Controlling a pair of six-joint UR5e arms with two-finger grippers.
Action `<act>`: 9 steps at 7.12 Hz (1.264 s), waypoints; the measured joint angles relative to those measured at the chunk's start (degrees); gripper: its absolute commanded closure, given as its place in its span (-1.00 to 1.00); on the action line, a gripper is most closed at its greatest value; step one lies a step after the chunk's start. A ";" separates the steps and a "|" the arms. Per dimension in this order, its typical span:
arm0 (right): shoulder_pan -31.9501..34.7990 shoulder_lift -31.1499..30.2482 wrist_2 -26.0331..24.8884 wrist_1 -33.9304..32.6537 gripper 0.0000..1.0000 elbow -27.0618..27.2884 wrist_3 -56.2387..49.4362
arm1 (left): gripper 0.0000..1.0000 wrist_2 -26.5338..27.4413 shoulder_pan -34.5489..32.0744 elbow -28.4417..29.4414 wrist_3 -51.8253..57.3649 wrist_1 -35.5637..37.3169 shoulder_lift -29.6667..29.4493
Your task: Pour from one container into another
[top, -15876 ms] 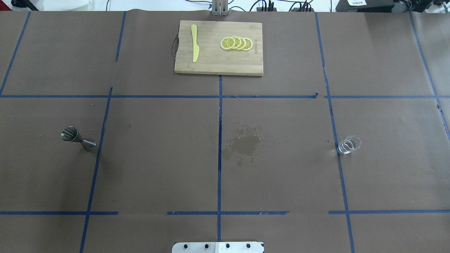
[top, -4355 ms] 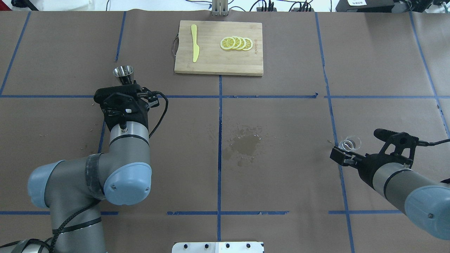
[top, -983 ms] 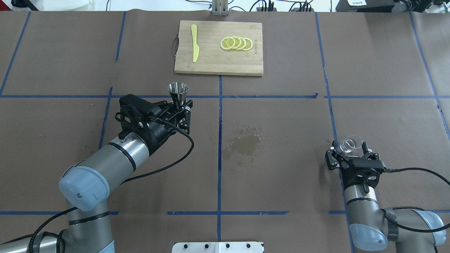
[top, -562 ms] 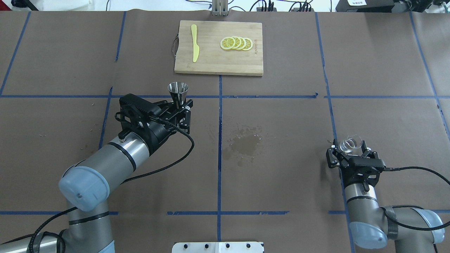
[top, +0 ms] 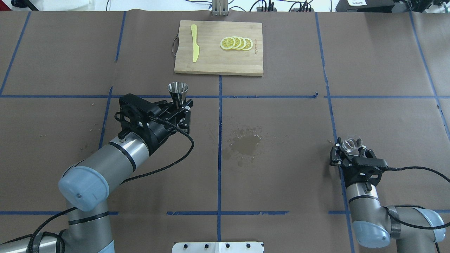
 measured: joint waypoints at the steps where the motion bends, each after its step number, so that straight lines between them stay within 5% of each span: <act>1: 0.53 -0.29 0.30 3.59 1.00 0.17 -1.84 | 1.00 0.00 -0.03 -0.04 0.00 0.00 0.00; 5: 1.76 -0.70 2.31 14.12 1.00 3.88 -18.21 | 1.00 -0.28 0.03 -1.21 3.78 -0.19 2.15; 9: 1.58 1.09 6.98 40.62 1.00 5.16 -48.49 | 1.00 -0.32 2.59 1.31 5.52 -3.68 1.85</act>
